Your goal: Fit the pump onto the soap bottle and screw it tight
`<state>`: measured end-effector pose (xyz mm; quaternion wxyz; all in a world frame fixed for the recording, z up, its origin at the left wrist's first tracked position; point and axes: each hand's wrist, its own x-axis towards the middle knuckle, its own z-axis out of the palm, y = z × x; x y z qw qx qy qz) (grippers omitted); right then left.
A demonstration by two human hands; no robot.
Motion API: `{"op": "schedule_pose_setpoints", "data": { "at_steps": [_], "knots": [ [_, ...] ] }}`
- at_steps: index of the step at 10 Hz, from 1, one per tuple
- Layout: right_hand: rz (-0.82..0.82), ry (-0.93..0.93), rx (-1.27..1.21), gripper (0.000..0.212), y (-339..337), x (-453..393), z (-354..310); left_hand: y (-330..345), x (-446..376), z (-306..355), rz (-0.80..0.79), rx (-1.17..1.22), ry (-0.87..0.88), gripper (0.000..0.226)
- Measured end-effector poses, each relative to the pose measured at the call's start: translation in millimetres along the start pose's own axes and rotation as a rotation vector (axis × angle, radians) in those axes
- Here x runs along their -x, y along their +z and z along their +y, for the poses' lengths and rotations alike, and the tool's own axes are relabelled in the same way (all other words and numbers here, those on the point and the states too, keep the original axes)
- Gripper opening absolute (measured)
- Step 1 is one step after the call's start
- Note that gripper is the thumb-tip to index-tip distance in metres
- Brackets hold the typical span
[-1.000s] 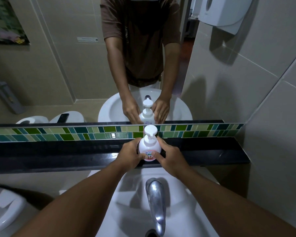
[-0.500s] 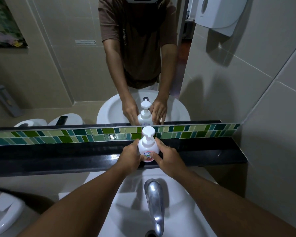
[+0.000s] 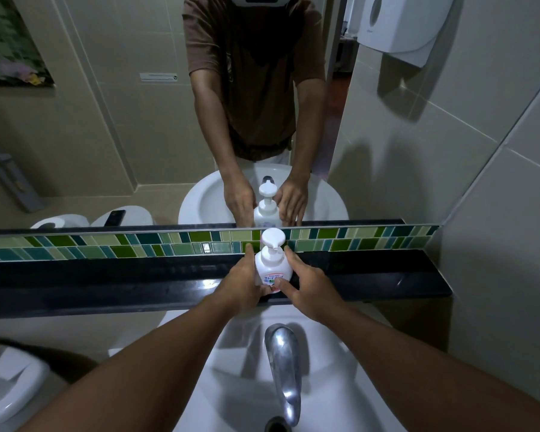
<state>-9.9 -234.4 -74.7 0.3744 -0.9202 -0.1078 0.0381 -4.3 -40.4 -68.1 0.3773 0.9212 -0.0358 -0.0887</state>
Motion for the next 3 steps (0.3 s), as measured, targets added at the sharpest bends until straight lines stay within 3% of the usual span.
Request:
{"op": "schedule_pose_setpoints", "data": {
  "at_steps": [1,2,3],
  "knots": [
    [-0.029,0.041,0.036,0.090,-5.6,0.7,2.2,-6.5,5.8,-1.6,0.025,-0.122,-0.018,0.104],
    [-0.050,0.059,0.188,0.082,-17.1,4.8,-0.3,-19.0,18.3,10.1,0.058,-0.383,0.029,0.070],
    [-0.107,0.070,0.407,0.084,-26.0,6.6,-3.9,-26.7,25.5,16.7,0.055,-0.571,0.013,0.078]
  ]
}}
